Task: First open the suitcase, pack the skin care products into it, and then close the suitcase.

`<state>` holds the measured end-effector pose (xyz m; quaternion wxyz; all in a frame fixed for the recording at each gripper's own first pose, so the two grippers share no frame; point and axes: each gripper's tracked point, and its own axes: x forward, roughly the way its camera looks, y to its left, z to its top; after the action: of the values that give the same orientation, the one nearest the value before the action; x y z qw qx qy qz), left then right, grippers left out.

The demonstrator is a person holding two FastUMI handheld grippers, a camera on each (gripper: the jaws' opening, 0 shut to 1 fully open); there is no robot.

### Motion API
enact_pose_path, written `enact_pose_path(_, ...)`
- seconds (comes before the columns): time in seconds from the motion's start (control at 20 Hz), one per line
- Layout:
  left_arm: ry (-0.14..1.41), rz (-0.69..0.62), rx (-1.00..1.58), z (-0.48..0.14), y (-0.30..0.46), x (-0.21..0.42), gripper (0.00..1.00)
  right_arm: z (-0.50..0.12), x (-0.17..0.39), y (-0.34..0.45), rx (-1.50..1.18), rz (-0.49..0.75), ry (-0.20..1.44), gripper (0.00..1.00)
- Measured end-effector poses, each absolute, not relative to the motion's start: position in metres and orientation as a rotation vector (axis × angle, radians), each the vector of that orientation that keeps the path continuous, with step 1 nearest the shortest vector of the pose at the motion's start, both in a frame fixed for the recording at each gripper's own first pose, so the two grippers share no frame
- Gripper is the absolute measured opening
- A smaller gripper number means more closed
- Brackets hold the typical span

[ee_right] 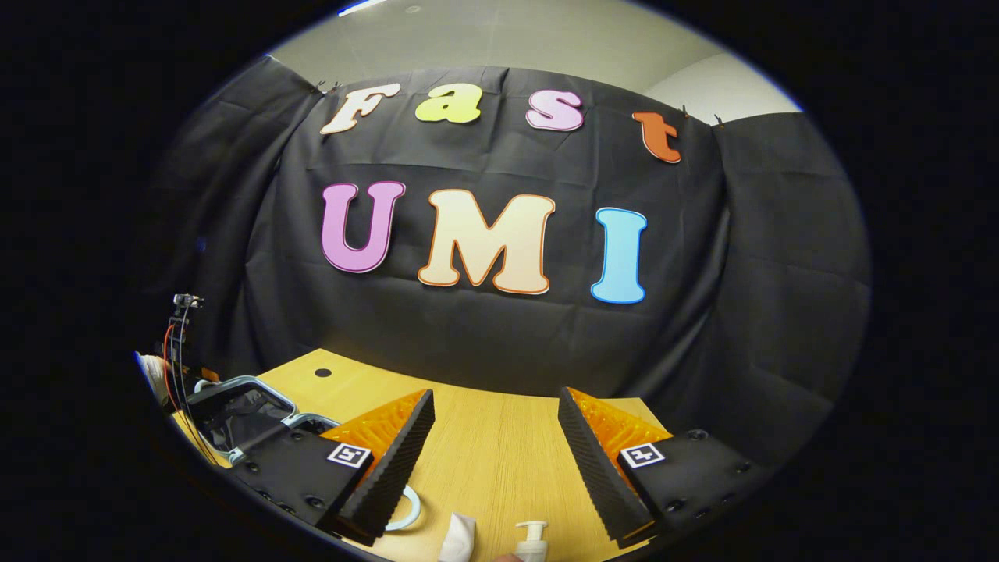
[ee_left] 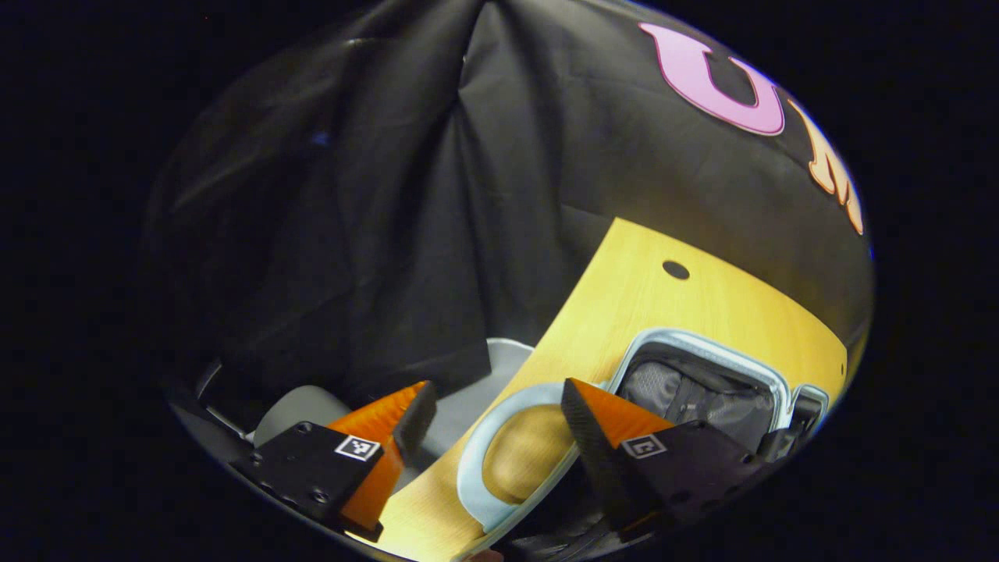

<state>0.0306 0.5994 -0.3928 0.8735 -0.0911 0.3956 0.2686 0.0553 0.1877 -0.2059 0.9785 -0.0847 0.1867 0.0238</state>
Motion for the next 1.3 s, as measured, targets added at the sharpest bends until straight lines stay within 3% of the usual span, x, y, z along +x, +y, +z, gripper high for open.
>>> enact_pose_path(0.25,0.595,0.617,-0.089,-0.291,0.579,0.048,0.95,-0.187,0.05,0.166,-0.134,0.055,0.324,0.96)
enact_pose_path(0.45,0.378,0.531,-0.017,-0.171,0.512,0.06,0.94,-0.168,0.051,0.138,-0.083,0.062,0.27,1.0)
enact_pose_path(0.65,0.269,0.423,0.021,-0.098,0.435,0.043,0.93,-0.157,0.051,0.108,-0.017,0.089,0.25,1.0)
enact_pose_path(0.7,0.249,0.402,0.023,-0.085,0.417,0.032,0.93,-0.154,0.051,0.102,-0.004,0.103,0.244,0.96)
enact_pose_path(0.8,0.218,0.363,0.011,-0.071,0.399,0.009,0.93,-0.147,0.049,0.091,0.017,0.138,0.224,1.0)
enact_pose_path(0.9,0.19,0.32,0.004,-0.049,0.365,-0.008,0.94,-0.144,0.045,0.082,0.04,0.171,0.217,0.96)
enact_pose_path(1.05,0.153,0.241,0.039,-0.035,0.31,-0.023,0.94,-0.139,0.037,0.068,0.062,0.203,0.202,1.0)
enact_pose_path(1.3,0.167,0.054,0.019,-0.041,0.202,-0.027,0.94,-0.145,0.016,0.059,0.09,0.161,0.196,0.98)
